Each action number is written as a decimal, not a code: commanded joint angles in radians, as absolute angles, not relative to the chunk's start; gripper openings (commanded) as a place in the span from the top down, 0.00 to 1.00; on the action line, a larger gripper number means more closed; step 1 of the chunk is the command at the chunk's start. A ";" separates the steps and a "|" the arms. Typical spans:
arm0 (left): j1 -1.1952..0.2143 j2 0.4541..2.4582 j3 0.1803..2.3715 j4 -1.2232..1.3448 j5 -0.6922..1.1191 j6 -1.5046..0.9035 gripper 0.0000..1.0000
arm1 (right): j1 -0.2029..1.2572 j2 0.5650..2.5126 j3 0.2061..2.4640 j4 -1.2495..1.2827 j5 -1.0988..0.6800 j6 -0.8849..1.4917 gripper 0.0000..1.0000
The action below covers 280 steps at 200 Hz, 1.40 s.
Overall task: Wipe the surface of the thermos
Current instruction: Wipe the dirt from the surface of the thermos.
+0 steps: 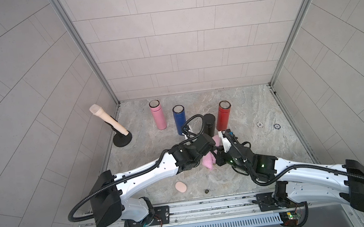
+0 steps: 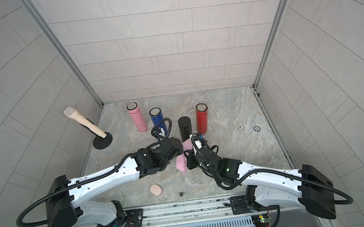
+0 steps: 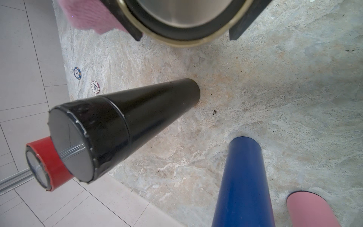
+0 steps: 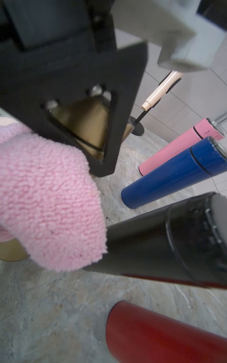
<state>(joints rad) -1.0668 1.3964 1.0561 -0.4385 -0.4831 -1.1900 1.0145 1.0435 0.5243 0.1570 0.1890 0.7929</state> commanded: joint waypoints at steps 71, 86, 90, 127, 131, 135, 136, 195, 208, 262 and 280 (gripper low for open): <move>-1.077 1.374 1.117 -0.354 -0.380 -0.888 1.00 | 0.993 0.849 0.440 -0.046 0.253 0.814 1.00; -1.078 1.382 1.149 -0.365 -0.326 -0.739 1.00 | 0.975 0.827 0.500 -0.064 0.166 0.761 1.00; -1.078 1.385 1.158 -0.369 -0.316 -0.694 1.00 | 0.970 0.823 0.518 -0.068 0.134 0.749 1.00; -1.078 1.359 1.112 -0.261 -0.184 -0.362 1.00 | 0.921 0.899 0.650 -0.143 -0.092 0.701 1.00; -1.078 1.358 1.113 -0.267 -0.177 -0.340 1.00 | 0.916 0.913 0.653 -0.156 -0.098 0.694 1.00; -1.077 1.358 1.119 -0.277 -0.170 -0.316 1.00 | 0.911 0.927 0.652 -0.172 -0.100 0.690 1.00; -1.077 1.358 1.120 -0.280 -0.167 -0.310 1.00 | 0.910 0.930 0.652 -0.176 -0.099 0.690 1.00; -1.072 1.373 1.159 -0.399 -0.058 -0.131 1.00 | 0.718 0.988 0.447 -0.102 -0.234 0.689 1.00; -1.071 1.344 1.112 -0.344 -0.039 -0.094 1.00 | 0.674 0.997 0.431 -0.074 -0.286 0.673 1.00; -1.066 1.215 0.885 -0.039 -0.039 -0.036 1.00 | 0.611 1.078 0.454 0.074 -0.568 0.624 1.00; -1.065 1.206 0.855 -0.002 -0.036 -0.029 1.00 | 0.609 1.068 0.486 0.103 -0.639 0.647 1.00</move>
<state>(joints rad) -1.0691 1.2385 0.8783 -0.1711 -0.0410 -0.0780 0.6140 1.0809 0.4416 0.0048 -0.4786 0.6487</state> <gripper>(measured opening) 0.692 0.111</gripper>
